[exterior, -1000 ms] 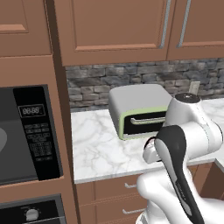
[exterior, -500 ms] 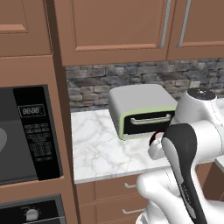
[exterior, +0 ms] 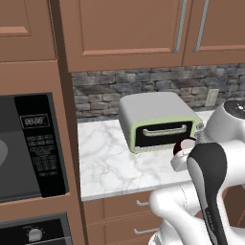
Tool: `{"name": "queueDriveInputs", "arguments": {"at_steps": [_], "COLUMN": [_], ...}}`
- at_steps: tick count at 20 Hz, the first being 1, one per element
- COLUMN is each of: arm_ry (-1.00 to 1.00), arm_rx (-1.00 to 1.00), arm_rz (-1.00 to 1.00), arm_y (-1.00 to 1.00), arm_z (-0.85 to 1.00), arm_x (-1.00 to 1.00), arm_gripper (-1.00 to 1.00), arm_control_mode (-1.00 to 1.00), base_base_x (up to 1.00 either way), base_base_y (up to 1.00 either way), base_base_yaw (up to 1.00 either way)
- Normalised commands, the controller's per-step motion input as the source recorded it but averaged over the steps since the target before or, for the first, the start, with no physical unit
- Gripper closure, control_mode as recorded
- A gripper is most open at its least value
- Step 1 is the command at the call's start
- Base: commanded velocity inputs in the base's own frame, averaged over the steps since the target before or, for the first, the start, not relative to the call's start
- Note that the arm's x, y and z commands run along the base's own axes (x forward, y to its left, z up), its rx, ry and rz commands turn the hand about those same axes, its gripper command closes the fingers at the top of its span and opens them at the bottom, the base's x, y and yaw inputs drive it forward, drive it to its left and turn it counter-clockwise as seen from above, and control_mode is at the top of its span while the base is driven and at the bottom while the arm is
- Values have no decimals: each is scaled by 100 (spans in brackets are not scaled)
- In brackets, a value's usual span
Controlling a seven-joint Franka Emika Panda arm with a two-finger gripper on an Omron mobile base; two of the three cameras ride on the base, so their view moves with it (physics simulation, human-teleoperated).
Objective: Pick the mug from the counter and place it inside the microwave. Then close the microwave.
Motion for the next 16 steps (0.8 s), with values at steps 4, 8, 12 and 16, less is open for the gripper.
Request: {"name": "queueDriveInputs", "arguments": {"at_steps": [4,8,12,16], "arm_ry": [0,0,0,0], "arm_rx": [4,0,0,0], "arm_rz": [0,0,0,0], "arm_y": [-18,0,0,0], "arm_z": [1,0,0,0], "arm_x": [0,0,0,0], "arm_gripper": [100,100,100,100], "arm_control_mode": [-100,-100,-100,100], "base_base_x": [0,0,0,0], "base_base_y": [0,0,0,0], "base_base_yaw": [0,0,0,0]}}
